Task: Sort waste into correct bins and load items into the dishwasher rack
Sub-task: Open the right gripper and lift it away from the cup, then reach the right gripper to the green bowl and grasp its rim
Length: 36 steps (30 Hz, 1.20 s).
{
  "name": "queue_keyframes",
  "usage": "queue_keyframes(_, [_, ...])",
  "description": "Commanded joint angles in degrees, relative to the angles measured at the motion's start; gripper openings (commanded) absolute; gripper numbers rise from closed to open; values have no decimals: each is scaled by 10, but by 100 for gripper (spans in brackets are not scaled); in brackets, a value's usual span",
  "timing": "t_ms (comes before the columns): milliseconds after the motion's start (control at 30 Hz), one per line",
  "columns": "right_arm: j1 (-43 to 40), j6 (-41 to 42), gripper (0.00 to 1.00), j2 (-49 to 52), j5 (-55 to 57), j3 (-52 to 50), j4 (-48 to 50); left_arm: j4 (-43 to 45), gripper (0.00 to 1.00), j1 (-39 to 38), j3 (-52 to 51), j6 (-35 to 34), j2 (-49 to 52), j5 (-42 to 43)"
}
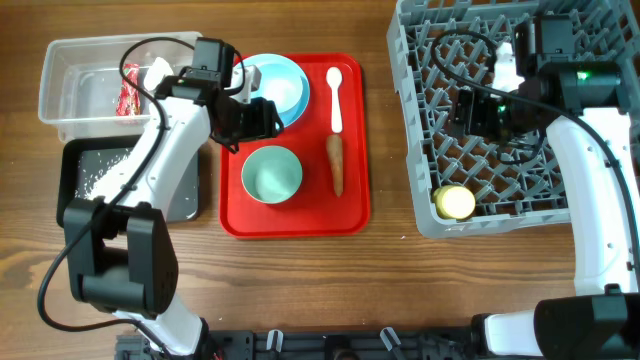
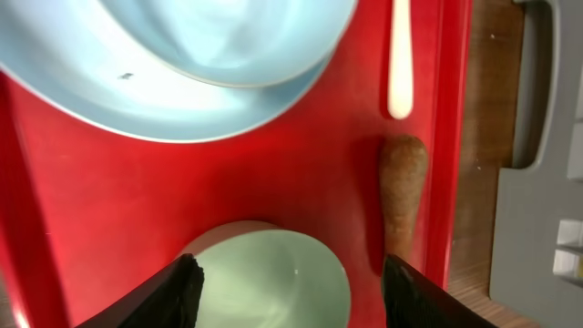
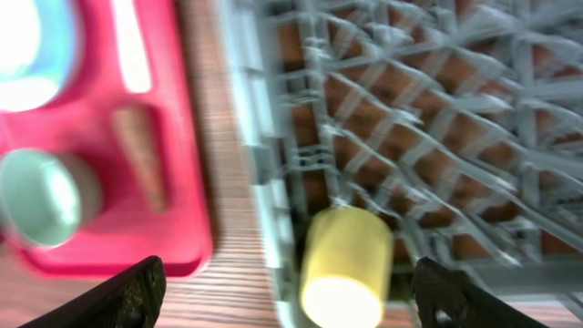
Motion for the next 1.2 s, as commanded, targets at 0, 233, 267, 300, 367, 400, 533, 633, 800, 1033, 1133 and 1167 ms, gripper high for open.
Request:
queue_keyframes(0, [16, -25, 85, -9, -135, 11, 33, 0, 62, -2, 9, 2, -4, -5])
queue_keyframes(233, [122, 48, 82, 0, -107, 6, 125, -22, 66, 36, 24, -12, -50, -5])
queue_keyframes(267, [137, 61, 82, 2, -93, 5, 132, -26, 68, 44, 28, -12, -62, -5])
queue_keyframes(300, [156, 76, 82, 8, -73, 5, 141, -28, 69, 53, 31, -12, -75, -5])
queue_keyframes(367, [213, 117, 78, 33, -24, 5, 165, -28, 75, 80, 36, -10, -109, -6])
queue_keyframes(400, [231, 134, 76, 44, -7, 5, 172, -28, 79, 91, 36, -10, -120, -10])
queue_keyframes(533, [303, 188, 72, 103, 52, 5, 206, -39, 89, 141, 36, -10, -156, -45])
queue_keyframes(633, [328, 198, 68, 143, 57, 5, 224, -51, 93, 163, 36, -10, -159, -49])
queue_keyframes(800, [353, 219, 54, 211, 57, 5, 241, -70, 100, 172, 36, -10, -152, -55])
queue_keyframes(1033, [377, 217, 50, 290, 48, 5, 277, -76, 100, 172, 35, -10, -151, -57])
queue_keyframes(1133, [381, 220, 49, 313, 48, 5, 281, -76, 100, 172, 35, -10, -151, -57])
queue_keyframes(1167, [382, 226, 46, 320, 48, 5, 280, -76, 100, 172, 35, -10, -151, -57])
